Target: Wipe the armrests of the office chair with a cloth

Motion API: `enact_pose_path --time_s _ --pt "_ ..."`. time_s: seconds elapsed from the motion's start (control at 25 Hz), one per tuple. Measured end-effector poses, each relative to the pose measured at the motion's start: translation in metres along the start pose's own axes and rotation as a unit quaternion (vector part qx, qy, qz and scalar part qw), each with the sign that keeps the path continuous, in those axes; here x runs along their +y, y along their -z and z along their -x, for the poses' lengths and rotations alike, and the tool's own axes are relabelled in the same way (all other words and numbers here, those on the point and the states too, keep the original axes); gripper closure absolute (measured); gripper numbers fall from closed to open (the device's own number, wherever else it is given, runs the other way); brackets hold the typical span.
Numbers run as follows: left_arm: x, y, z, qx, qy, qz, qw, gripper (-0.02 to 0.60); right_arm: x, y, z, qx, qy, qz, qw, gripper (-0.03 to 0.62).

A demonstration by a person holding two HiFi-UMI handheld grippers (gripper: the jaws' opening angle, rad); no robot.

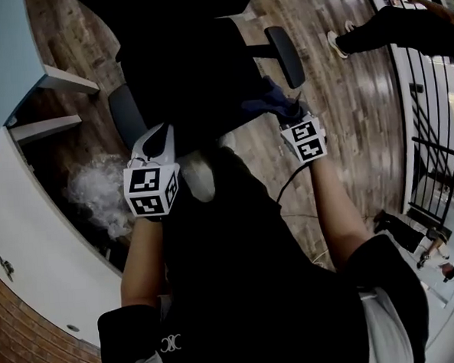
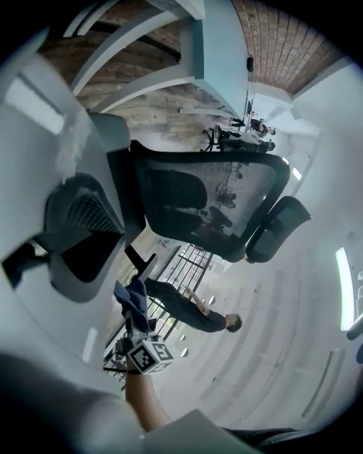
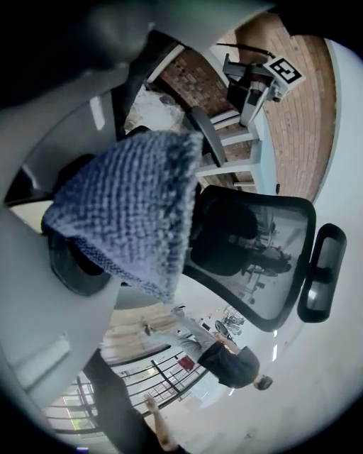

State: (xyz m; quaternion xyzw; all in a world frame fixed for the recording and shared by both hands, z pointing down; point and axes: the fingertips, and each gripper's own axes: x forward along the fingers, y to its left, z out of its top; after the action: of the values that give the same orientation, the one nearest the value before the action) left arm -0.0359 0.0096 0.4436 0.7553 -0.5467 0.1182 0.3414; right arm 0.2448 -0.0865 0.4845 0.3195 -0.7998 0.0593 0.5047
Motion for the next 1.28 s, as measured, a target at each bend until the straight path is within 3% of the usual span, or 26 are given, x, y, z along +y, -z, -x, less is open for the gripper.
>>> enact_pose_path --time_s 0.24,0.44,0.6,0.96,1.28 --pt "-0.087 0.005 -0.048 0.006 -0.015 0.008 0.9998 0.575 -0.06 0.08 -0.025 0.039 -0.033 0.047 0.998 0.536" --pt "-0.148 0.009 -0.084 0.01 -0.034 0.047 0.9983 0.575 -0.091 0.109 -0.051 0.045 -0.073 0.095 0.992 0.536" --pt "-0.181 0.004 -0.099 0.012 -0.049 0.041 0.9979 0.575 -0.105 0.112 -0.067 0.041 -0.101 0.126 0.986 0.536" --pt "-0.173 0.024 -0.114 0.028 -0.064 0.048 0.9964 0.575 -0.111 0.092 -0.09 0.038 -0.135 0.161 0.977 0.533" --pt "-0.144 0.009 -0.127 0.027 -0.037 0.056 0.9974 0.575 -0.115 0.067 -0.112 0.074 -0.134 0.142 0.978 0.533"
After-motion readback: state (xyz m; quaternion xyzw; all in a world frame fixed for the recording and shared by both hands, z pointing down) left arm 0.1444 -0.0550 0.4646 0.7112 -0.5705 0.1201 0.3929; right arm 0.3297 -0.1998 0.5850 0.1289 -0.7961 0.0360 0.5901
